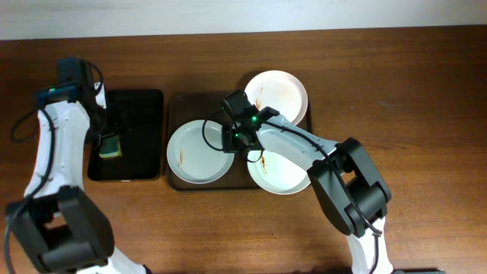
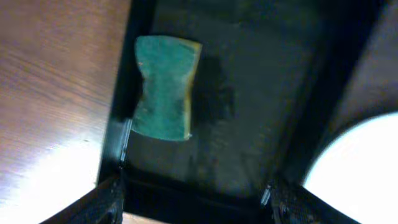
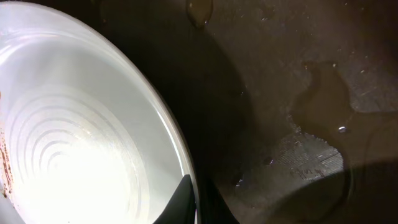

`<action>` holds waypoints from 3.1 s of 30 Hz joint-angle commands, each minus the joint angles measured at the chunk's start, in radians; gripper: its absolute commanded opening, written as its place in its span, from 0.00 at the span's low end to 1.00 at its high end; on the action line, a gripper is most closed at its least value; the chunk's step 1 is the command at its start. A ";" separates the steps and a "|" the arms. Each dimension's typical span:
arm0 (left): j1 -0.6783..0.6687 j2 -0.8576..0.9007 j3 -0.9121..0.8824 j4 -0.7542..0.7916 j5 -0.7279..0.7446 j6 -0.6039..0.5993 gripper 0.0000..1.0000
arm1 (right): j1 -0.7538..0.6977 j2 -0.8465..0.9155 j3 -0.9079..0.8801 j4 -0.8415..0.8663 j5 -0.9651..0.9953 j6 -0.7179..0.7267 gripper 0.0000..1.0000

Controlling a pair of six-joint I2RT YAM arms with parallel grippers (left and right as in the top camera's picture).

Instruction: Clean dirty plates on tray and stack at the side

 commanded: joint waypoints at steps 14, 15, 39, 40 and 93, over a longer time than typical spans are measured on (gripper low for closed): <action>0.057 0.274 0.013 0.178 -0.108 0.110 0.44 | 0.006 0.018 -0.020 -0.011 0.051 0.005 0.04; 0.057 0.293 0.013 0.185 -0.099 0.110 0.41 | 0.006 0.018 -0.020 -0.011 0.051 0.005 0.04; -0.352 0.068 -0.286 0.345 0.251 -0.016 0.01 | -0.085 0.018 -0.019 -0.039 -0.089 0.017 0.04; -0.358 0.068 -0.334 0.419 0.246 -0.003 0.01 | -0.085 0.018 -0.019 -0.039 -0.089 0.017 0.04; -0.201 0.067 0.314 -0.132 0.101 -0.055 0.01 | -0.036 -0.273 0.107 -0.428 0.307 -0.002 0.04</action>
